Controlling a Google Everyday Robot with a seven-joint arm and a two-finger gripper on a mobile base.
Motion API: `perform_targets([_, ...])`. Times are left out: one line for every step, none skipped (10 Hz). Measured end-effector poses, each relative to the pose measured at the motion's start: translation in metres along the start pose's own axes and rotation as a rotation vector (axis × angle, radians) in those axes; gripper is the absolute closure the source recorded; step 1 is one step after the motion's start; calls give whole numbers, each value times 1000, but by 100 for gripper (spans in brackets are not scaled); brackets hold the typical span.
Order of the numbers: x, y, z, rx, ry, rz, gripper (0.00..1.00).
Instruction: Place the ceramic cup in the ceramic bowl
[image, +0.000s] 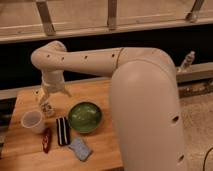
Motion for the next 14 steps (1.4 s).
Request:
perform_targets([4,-5,1,15,10,9,20])
perform_targets([11,-17,4,37,22,17,20])
perform_targets([19,-24,8,48,34,17,20])
perform_targets([24,-25,14,50,47,2,20])
perform_targets([26,-21,21,51,64,-22,20])
perform_targets([25,-14,28,50,79,-45,20])
perform_targets([19,1,39,49,100,-82,20])
perform_targets([9,17,50,48,118,-115,20])
perform_targets([0,31,59,47,130,-140,20])
perform_targets([-11,50,70,45,144,-172,20])
perform_targets([-21,71,86,38,160,-210,20])
perform_targets([-27,79,100,36,173,-228,20])
perform_targets([-30,83,113,35,186,-240,20])
perform_targets([-30,86,125,35,199,-248,20])
